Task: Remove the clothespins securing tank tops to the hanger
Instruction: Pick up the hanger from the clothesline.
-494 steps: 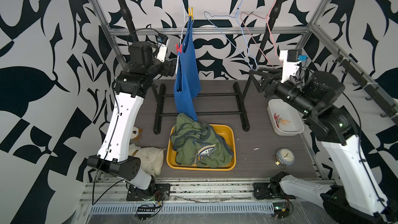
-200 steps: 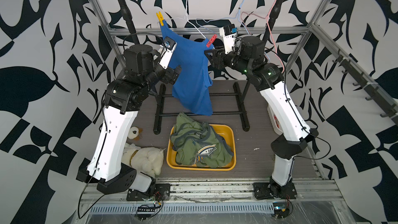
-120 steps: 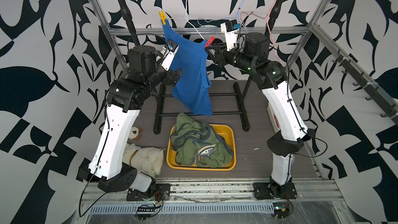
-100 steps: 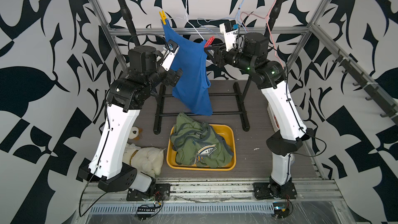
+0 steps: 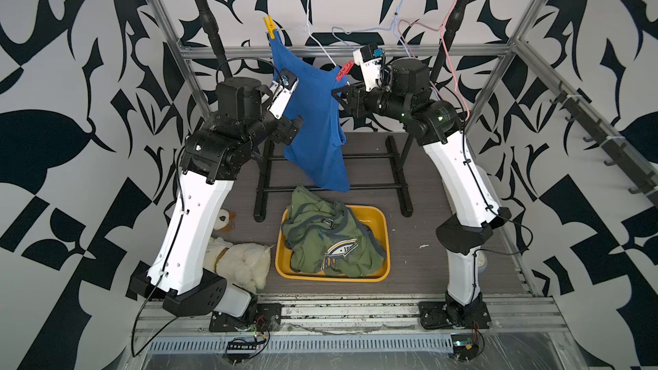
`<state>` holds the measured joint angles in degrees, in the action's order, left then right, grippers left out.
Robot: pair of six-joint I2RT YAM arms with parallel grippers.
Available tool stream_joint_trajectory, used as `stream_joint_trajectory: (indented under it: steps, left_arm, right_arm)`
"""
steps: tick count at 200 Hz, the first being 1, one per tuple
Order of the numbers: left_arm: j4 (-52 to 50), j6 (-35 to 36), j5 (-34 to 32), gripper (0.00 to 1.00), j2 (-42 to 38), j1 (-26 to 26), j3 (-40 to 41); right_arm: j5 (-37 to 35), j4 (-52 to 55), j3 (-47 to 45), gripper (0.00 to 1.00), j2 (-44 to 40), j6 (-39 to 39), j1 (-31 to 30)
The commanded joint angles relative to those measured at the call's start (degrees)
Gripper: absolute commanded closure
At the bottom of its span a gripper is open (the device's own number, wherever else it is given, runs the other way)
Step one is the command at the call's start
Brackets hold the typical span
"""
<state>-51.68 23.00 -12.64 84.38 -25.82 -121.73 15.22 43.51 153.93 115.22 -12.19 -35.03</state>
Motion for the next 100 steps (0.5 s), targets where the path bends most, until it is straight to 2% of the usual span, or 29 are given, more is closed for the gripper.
stream_joint_trajectory:
  steps: [1, 12, 28, 70, 100]
  left_arm:
    - [0.62, 0.55, 0.49, 0.06, -1.10, 0.25, 0.53]
    - [0.62, 0.58, 0.53, 0.06, -1.14, 0.25, 0.47]
    - [0.70, 0.58, 0.71, 0.06, -1.06, 0.24, 0.26]
    - [0.77, 0.53, 1.02, 0.06, -1.06, 0.25, -0.08]
    - [0.89, 0.46, 0.97, 0.06, -1.14, 0.25, -0.08]
  right_arm:
    - [1.03, -0.65, 1.08, 0.65, -1.40, -0.27, 0.04]
    - [1.19, -0.23, 1.18, 0.66, -1.39, -0.24, 0.04]
    - [1.47, 0.08, 1.19, 0.79, -1.40, -0.12, -0.02]
    - [2.00, 0.83, 1.15, 0.79, -1.65, 0.34, 0.04]
    - [1.80, 0.44, 1.25, 0.88, -1.49, 0.53, -0.01]
